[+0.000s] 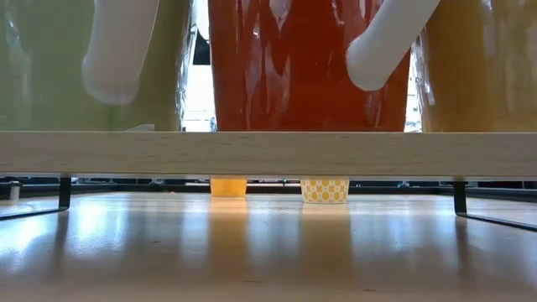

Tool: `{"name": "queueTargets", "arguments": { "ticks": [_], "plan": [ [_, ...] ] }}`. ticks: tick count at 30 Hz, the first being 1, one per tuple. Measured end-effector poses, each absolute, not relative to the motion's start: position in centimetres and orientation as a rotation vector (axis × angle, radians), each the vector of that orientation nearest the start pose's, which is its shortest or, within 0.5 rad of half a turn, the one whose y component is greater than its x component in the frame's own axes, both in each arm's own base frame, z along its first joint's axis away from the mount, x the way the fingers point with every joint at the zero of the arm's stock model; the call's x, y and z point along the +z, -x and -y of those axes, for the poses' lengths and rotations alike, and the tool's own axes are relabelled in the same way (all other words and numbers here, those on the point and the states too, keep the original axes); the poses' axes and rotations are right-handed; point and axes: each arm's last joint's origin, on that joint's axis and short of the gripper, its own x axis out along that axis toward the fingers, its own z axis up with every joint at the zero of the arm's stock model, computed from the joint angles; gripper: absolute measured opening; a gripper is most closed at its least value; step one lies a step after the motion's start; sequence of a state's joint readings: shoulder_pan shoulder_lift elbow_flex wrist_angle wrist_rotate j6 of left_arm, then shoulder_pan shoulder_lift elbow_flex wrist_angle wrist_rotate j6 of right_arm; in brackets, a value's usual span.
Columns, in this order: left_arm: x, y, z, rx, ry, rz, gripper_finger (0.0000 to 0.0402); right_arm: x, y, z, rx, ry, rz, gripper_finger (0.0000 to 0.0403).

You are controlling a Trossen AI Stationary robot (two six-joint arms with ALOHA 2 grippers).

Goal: Place coffee mugs
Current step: Put the blue patterned mug on the shelf

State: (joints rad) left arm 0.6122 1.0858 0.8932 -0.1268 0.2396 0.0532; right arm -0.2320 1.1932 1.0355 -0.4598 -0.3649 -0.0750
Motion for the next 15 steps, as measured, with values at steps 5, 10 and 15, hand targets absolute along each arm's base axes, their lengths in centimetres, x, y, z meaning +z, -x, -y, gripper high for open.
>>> {"name": "queueTargets", "arguments": {
  "ticks": [5, 10, 15],
  "plan": [
    [30.4, -19.9, -15.6, 0.315, 0.066, -0.356, 0.0128, 30.5, -25.9, 5.9, 0.18, -0.144, -0.585, 0.0141],
    [29.0, -20.3, -16.9, 0.272, 0.008, -0.41, 0.0128, 29.4, -27.0, 6.9, 0.189, -0.17, -0.595, 0.0142],
    [27.7, -21.0, -17.6, 0.249, -0.032, -0.461, 0.0128, 28.3, -27.9, 7.6, 0.2, -0.193, -0.605, 0.0142]
  ]
}}
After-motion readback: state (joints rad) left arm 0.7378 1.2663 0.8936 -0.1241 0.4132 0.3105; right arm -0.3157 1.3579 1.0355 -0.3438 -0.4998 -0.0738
